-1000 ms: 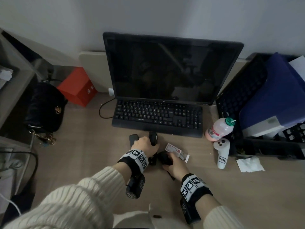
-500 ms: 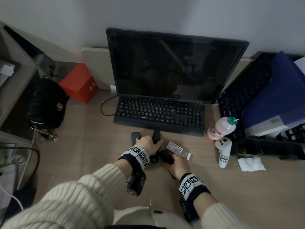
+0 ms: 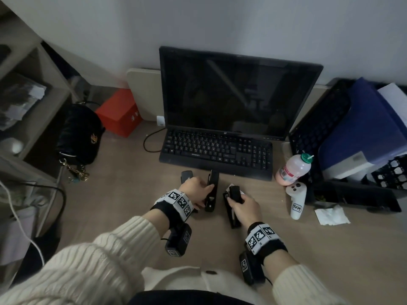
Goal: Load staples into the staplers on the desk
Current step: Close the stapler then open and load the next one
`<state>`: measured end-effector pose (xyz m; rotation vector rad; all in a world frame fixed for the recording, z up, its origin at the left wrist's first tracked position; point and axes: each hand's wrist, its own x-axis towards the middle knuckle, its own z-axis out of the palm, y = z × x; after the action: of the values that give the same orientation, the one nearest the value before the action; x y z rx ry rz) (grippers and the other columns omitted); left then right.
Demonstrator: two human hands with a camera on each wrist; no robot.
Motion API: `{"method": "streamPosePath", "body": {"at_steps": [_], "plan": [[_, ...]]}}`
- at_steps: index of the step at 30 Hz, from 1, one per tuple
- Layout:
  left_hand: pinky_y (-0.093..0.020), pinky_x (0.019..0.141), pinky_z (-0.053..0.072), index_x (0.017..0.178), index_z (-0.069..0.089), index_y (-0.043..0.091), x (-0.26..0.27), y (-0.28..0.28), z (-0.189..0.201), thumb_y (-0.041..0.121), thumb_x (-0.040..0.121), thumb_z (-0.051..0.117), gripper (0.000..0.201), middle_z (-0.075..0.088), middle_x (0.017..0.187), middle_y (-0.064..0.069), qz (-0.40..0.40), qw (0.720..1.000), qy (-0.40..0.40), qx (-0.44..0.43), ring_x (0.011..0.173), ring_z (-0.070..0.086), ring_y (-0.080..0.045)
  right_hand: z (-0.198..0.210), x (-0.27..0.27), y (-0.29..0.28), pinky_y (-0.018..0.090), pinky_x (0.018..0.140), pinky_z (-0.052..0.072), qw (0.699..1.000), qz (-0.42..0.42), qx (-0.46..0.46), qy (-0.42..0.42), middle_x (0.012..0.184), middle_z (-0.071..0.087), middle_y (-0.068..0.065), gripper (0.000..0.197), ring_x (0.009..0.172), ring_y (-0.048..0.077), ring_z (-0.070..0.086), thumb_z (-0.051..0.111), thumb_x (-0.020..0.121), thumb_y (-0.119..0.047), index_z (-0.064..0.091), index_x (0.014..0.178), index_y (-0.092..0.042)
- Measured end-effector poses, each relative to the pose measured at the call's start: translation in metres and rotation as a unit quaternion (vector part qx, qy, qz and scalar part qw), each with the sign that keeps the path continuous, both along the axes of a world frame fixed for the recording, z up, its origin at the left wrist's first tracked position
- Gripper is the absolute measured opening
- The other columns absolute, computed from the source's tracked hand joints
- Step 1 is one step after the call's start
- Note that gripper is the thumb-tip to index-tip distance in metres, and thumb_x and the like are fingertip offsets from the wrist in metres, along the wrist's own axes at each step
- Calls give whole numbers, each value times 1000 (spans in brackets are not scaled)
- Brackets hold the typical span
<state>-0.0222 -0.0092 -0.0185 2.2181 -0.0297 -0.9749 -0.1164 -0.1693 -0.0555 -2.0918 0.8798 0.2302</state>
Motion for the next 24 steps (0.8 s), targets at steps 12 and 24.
{"method": "streamPosePath", "body": {"at_steps": [12, 24], "plan": [[-36, 69, 60, 104, 59, 22, -61, 9, 45, 56, 94, 51, 36, 69, 100, -9, -40, 976, 120, -180, 86, 71, -27, 40, -32, 42, 27, 78, 51, 976, 76, 38, -200, 92, 67, -6, 22, 89, 12, 63, 79, 74, -24, 67, 92, -23], [-39, 59, 62, 92, 63, 11, -63, 40, 42, 31, 94, 62, 19, 73, 78, -10, 60, 979, 68, -182, 65, 73, -26, 49, -45, 62, 10, 76, 40, 962, 165, 32, -217, 94, 63, 2, 22, 86, 3, 54, 77, 79, -24, 71, 96, -11]]}}
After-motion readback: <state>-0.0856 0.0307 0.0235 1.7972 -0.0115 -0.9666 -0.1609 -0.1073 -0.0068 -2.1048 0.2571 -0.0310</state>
